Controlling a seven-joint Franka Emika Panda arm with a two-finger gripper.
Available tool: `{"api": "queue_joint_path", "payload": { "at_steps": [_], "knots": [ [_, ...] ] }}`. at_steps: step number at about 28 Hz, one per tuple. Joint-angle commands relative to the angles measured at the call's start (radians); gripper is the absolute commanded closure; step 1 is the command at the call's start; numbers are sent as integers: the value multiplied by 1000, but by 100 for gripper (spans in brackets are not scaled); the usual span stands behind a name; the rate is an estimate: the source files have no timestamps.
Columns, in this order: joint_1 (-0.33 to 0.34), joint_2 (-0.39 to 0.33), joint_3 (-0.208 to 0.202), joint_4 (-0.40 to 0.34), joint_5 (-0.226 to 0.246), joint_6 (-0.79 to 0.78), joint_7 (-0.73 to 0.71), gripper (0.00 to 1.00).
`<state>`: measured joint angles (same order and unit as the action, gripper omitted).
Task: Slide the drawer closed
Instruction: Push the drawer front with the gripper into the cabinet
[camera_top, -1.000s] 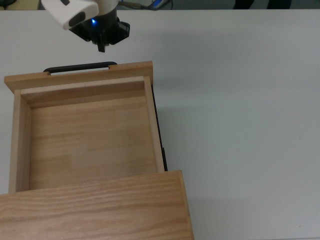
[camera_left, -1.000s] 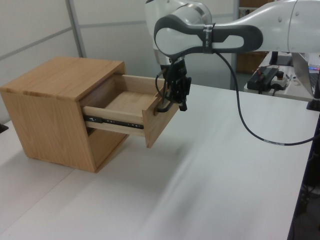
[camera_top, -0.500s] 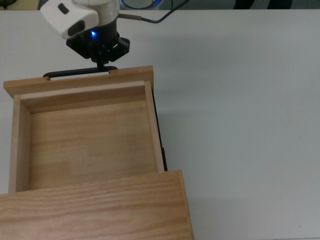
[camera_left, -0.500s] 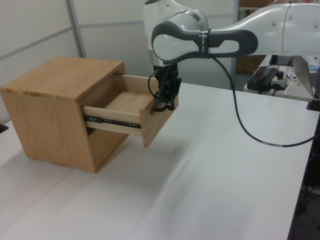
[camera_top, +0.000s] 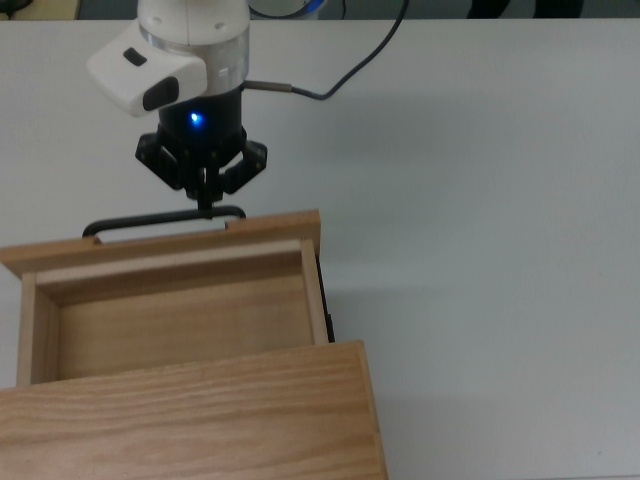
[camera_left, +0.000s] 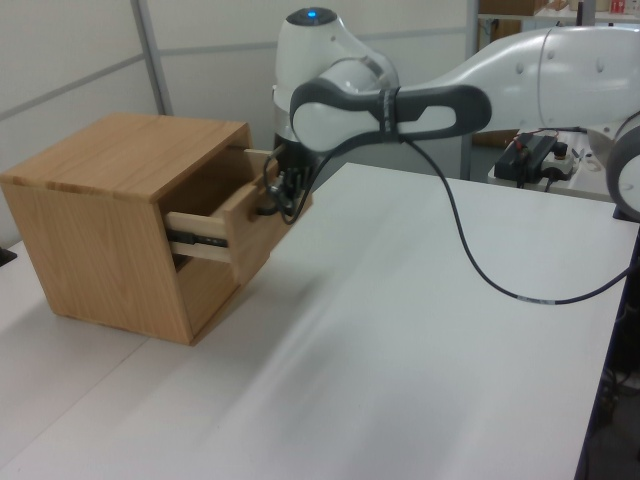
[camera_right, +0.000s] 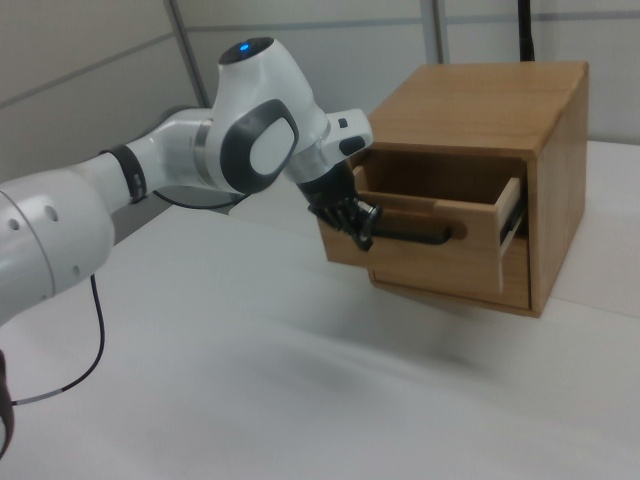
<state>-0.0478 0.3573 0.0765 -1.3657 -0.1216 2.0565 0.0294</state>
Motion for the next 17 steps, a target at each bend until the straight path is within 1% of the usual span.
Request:
{"api": "queue_joint_path", "payload": {
  "at_steps": [1,3,4,9,10,15,17],
  "knots": [
    [6,29,-1,-18,2,206,11,100],
    [6,46,-1,-26,2,278,6,100],
    [8,66,-1,-27,0,348,4,100],
    [6,127,0,-27,-7,535,1,100],
    [6,140,2,-29,-6,612,-2,100],
    [8,169,5,-49,-6,767,-9,100],
    [8,186,5,-49,-6,800,-9,100]
  ]
}}
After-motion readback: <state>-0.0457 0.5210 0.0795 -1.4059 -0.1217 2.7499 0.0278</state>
